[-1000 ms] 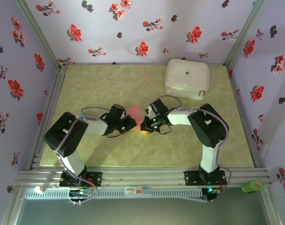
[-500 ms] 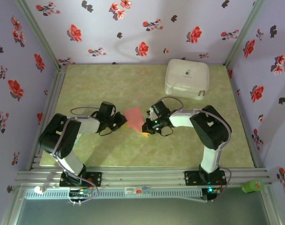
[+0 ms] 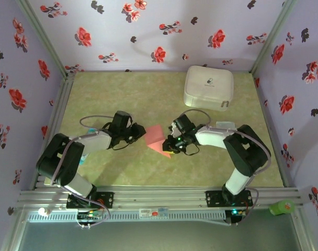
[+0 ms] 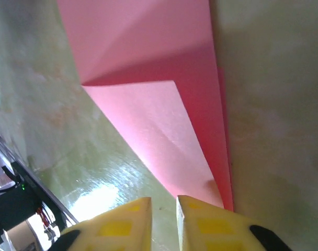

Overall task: Fold a paper plane with a square sheet of paper (pick it up from the middle)
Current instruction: Fourth fold the wing at the center of the table.

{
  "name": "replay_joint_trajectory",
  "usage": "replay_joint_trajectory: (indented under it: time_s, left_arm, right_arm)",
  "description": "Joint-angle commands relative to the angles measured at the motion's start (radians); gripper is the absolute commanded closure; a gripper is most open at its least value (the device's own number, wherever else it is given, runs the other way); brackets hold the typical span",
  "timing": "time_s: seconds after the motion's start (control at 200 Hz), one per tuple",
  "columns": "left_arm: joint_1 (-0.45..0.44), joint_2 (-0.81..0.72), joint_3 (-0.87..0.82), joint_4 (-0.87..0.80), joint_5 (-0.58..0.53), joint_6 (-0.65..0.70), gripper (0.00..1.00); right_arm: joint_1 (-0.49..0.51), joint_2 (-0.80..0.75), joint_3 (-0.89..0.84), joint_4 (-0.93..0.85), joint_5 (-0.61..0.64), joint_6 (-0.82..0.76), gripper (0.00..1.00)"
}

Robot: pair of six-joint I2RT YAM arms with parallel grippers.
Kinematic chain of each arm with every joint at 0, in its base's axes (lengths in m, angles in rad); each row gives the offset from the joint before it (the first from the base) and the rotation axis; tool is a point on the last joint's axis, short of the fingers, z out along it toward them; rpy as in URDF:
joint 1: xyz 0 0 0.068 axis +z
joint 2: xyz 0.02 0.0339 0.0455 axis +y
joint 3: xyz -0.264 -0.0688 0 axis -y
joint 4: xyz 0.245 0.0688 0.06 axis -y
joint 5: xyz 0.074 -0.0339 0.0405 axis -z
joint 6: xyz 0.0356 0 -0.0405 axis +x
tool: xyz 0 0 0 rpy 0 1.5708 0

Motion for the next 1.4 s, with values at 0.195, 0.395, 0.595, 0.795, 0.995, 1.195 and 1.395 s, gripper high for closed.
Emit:
replay_joint_trajectory:
  time_s: [0.195, 0.395, 0.595, 0.795, 0.995, 1.195, 1.395]
  left_arm:
    - [-0.008, -0.016, -0.047, 0.035, 0.018, -0.024, 0.73]
    - [-0.008, 0.01, -0.058, 0.072, 0.045, -0.046, 0.72]
    - [-0.008, 0.029, -0.058, 0.075, 0.055, -0.047, 0.72]
    - [-0.008, 0.049, -0.054, 0.078, 0.067, -0.053, 0.72]
    - [-0.002, 0.046, -0.051, 0.078, 0.063, -0.058, 0.71]
    - [0.007, 0.052, -0.048, 0.082, 0.071, -0.061, 0.71]
    - [0.011, 0.055, -0.045, 0.088, 0.076, -0.068, 0.7]
  right_arm:
    - [-0.027, 0.004, 0.081, -0.077, 0.092, -0.088, 0.73]
    - [-0.03, 0.063, 0.12, -0.079, 0.1, -0.097, 0.71]
    - [-0.039, 0.1, 0.143, -0.06, 0.095, -0.092, 0.72]
    - [-0.057, 0.104, 0.135, -0.029, 0.075, -0.082, 0.8]
    - [-0.079, 0.069, 0.094, 0.023, 0.025, -0.064, 0.88]
    - [-0.094, 0.051, 0.056, 0.076, -0.001, -0.046, 0.94]
    - [-0.104, 0.043, 0.03, 0.123, -0.019, -0.019, 0.98]
